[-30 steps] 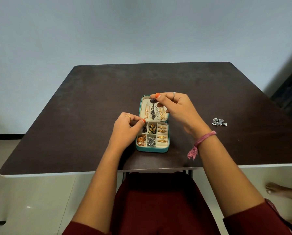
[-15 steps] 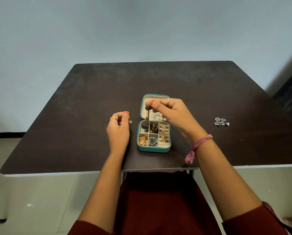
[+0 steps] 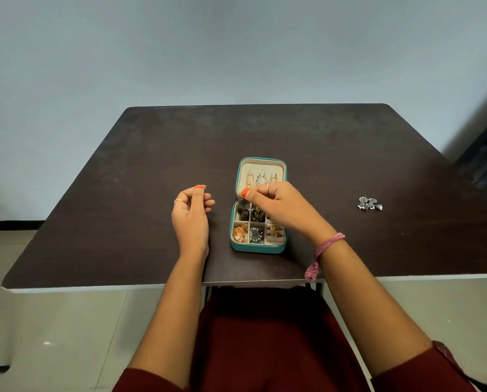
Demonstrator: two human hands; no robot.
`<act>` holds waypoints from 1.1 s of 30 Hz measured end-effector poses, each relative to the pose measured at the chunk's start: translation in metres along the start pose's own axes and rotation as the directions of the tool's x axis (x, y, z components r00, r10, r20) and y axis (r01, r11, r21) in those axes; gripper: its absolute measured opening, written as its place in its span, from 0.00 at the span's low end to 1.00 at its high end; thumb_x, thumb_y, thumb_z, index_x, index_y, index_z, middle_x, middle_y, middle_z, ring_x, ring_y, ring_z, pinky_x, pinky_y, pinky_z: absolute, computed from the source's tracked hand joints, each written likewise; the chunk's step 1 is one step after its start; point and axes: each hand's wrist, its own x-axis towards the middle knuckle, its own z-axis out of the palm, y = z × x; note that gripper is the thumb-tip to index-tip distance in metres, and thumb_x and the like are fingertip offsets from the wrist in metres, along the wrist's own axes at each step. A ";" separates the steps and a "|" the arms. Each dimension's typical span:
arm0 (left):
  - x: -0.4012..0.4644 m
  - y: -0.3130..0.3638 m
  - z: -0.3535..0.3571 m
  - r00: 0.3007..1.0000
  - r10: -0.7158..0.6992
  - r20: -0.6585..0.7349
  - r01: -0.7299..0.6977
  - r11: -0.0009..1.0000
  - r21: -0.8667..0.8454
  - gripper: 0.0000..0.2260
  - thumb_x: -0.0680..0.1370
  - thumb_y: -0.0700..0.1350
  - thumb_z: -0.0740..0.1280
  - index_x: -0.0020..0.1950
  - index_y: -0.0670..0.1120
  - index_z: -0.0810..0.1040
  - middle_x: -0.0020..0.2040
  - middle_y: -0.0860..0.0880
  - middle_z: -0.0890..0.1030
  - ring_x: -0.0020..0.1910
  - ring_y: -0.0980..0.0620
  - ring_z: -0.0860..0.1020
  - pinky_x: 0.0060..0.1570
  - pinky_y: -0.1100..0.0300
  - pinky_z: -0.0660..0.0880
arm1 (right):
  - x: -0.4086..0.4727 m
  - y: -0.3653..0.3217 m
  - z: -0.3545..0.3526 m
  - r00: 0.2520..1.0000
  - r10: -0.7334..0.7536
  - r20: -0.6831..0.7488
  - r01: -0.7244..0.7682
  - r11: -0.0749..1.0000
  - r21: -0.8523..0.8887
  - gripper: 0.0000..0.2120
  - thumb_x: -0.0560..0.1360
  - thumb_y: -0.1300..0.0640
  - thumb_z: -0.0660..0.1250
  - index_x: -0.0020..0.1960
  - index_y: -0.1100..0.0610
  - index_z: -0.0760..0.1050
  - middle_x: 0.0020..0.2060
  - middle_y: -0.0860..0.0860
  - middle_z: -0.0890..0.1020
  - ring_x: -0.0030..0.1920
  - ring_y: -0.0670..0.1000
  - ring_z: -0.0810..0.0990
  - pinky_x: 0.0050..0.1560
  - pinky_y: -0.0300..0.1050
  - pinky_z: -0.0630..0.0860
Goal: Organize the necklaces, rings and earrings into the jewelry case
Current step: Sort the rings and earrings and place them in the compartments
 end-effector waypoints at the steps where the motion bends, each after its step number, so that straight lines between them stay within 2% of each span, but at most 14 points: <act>1: 0.000 0.000 0.000 1.000 -0.001 0.001 0.001 1.000 -0.003 0.05 0.80 0.42 0.63 0.47 0.46 0.78 0.39 0.51 0.79 0.37 0.57 0.77 0.41 0.63 0.74 | 0.000 0.000 0.001 1.000 -0.003 0.005 0.004 0.999 -0.042 0.19 0.79 0.48 0.62 0.45 0.62 0.81 0.23 0.45 0.69 0.24 0.42 0.65 0.29 0.35 0.64; 4: 0.000 0.001 0.001 1.000 -0.008 0.002 0.008 1.000 -0.002 0.05 0.80 0.42 0.63 0.47 0.46 0.77 0.39 0.50 0.79 0.37 0.57 0.77 0.41 0.63 0.74 | 0.000 -0.002 0.002 1.000 -0.004 0.027 0.006 0.995 -0.099 0.22 0.80 0.47 0.60 0.40 0.65 0.77 0.23 0.47 0.68 0.26 0.45 0.65 0.30 0.39 0.64; 8: -0.001 0.002 0.002 1.000 -0.008 0.000 0.008 1.000 -0.001 0.05 0.79 0.43 0.63 0.46 0.46 0.77 0.39 0.51 0.79 0.36 0.58 0.77 0.41 0.63 0.75 | 0.002 -0.001 0.005 0.999 0.020 0.044 -0.012 0.987 -0.161 0.26 0.80 0.45 0.57 0.48 0.68 0.79 0.23 0.48 0.67 0.24 0.45 0.65 0.27 0.35 0.64; 11: -0.001 0.003 0.002 1.000 -0.017 -0.001 0.017 1.000 0.006 0.05 0.79 0.43 0.63 0.46 0.47 0.78 0.39 0.51 0.79 0.37 0.57 0.77 0.41 0.63 0.75 | 0.003 0.000 0.004 0.999 -0.008 0.032 0.013 0.987 -0.162 0.26 0.80 0.45 0.57 0.38 0.67 0.74 0.23 0.48 0.66 0.25 0.45 0.64 0.30 0.41 0.64; 13: 0.000 0.004 0.002 0.999 -0.032 0.000 0.032 0.999 0.000 0.05 0.79 0.42 0.63 0.46 0.47 0.78 0.39 0.51 0.79 0.37 0.57 0.77 0.41 0.63 0.74 | 0.003 0.001 -0.001 1.000 -0.024 0.003 0.025 0.990 -0.136 0.25 0.80 0.46 0.57 0.41 0.69 0.75 0.23 0.49 0.67 0.24 0.43 0.63 0.29 0.39 0.63; 15: 0.001 0.006 0.003 0.998 -0.056 0.002 0.056 0.998 -0.010 0.05 0.79 0.42 0.63 0.47 0.47 0.78 0.40 0.51 0.79 0.37 0.57 0.77 0.39 0.64 0.73 | 0.002 0.003 -0.008 0.999 -0.036 -0.027 0.032 0.991 -0.132 0.25 0.80 0.46 0.59 0.42 0.68 0.76 0.27 0.54 0.72 0.27 0.44 0.67 0.33 0.41 0.66; 17: 0.000 0.011 0.006 0.998 -0.065 0.006 0.065 0.998 -0.021 0.05 0.79 0.43 0.63 0.48 0.47 0.78 0.40 0.51 0.79 0.37 0.58 0.76 0.39 0.65 0.73 | -0.001 0.006 -0.018 0.997 -0.049 -0.059 0.043 0.994 -0.096 0.23 0.79 0.46 0.61 0.40 0.66 0.76 0.31 0.57 0.78 0.31 0.51 0.72 0.37 0.46 0.69; 19: -0.003 0.019 0.014 0.999 -0.040 0.014 0.040 0.999 -0.017 0.05 0.79 0.43 0.63 0.49 0.46 0.78 0.40 0.52 0.79 0.38 0.59 0.76 0.39 0.65 0.73 | -0.007 0.008 -0.029 0.992 -0.053 -0.116 0.046 0.997 -0.061 0.17 0.78 0.47 0.63 0.45 0.60 0.81 0.42 0.60 0.84 0.39 0.59 0.79 0.42 0.53 0.75; 20: -0.005 0.025 0.019 0.999 -0.018 0.026 0.018 1.000 -0.010 0.05 0.79 0.43 0.63 0.49 0.45 0.78 0.40 0.52 0.79 0.38 0.59 0.77 0.39 0.65 0.73 | -0.010 0.009 -0.036 0.987 -0.058 -0.151 0.050 0.997 -0.054 0.14 0.78 0.48 0.63 0.47 0.56 0.83 0.45 0.59 0.84 0.43 0.59 0.80 0.45 0.54 0.77; 22: -0.013 0.037 0.031 0.997 0.037 0.073 -0.038 0.999 0.013 0.05 0.79 0.43 0.63 0.50 0.45 0.78 0.41 0.52 0.79 0.39 0.59 0.77 0.40 0.66 0.74 | -0.016 0.014 -0.051 0.974 -0.073 -0.215 0.065 0.997 -0.044 0.08 0.77 0.51 0.64 0.50 0.48 0.82 0.47 0.54 0.85 0.45 0.55 0.81 0.48 0.50 0.77; 24: -0.021 0.047 0.045 0.986 0.090 0.140 -0.099 0.994 0.054 0.05 0.79 0.44 0.63 0.49 0.46 0.79 0.41 0.52 0.80 0.40 0.60 0.78 0.42 0.65 0.76 | -0.022 0.023 -0.068 0.960 -0.084 -0.267 0.078 0.996 -0.035 0.07 0.77 0.53 0.65 0.51 0.46 0.81 0.47 0.51 0.85 0.50 0.55 0.81 0.54 0.54 0.78; 26: -0.030 0.054 0.061 0.969 0.124 0.214 -0.141 0.988 0.066 0.05 0.78 0.44 0.64 0.48 0.46 0.79 0.40 0.52 0.80 0.39 0.60 0.78 0.43 0.62 0.77 | -0.028 0.034 -0.087 0.946 -0.089 -0.312 0.088 0.996 -0.016 0.07 0.77 0.56 0.65 0.51 0.48 0.81 0.46 0.50 0.85 0.50 0.53 0.82 0.56 0.56 0.77; 29: -0.043 0.058 0.088 0.940 0.151 0.305 -0.176 0.983 0.054 0.06 0.78 0.43 0.65 0.48 0.44 0.80 0.38 0.52 0.80 0.39 0.59 0.78 0.46 0.57 0.78 | -0.037 0.049 -0.115 0.928 -0.085 -0.364 0.090 0.996 -0.005 0.07 0.78 0.60 0.65 0.51 0.52 0.81 0.45 0.51 0.84 0.44 0.48 0.81 0.54 0.52 0.77; 33: -0.058 0.045 0.125 0.887 0.113 0.448 -0.154 0.987 0.056 0.03 0.75 0.46 0.66 0.43 0.49 0.79 0.35 0.55 0.80 0.40 0.54 0.79 0.53 0.46 0.78 | -0.047 0.069 -0.149 0.901 -0.019 -0.433 0.052 0.997 0.064 0.08 0.78 0.61 0.64 0.51 0.54 0.81 0.44 0.52 0.84 0.45 0.50 0.79 0.50 0.46 0.76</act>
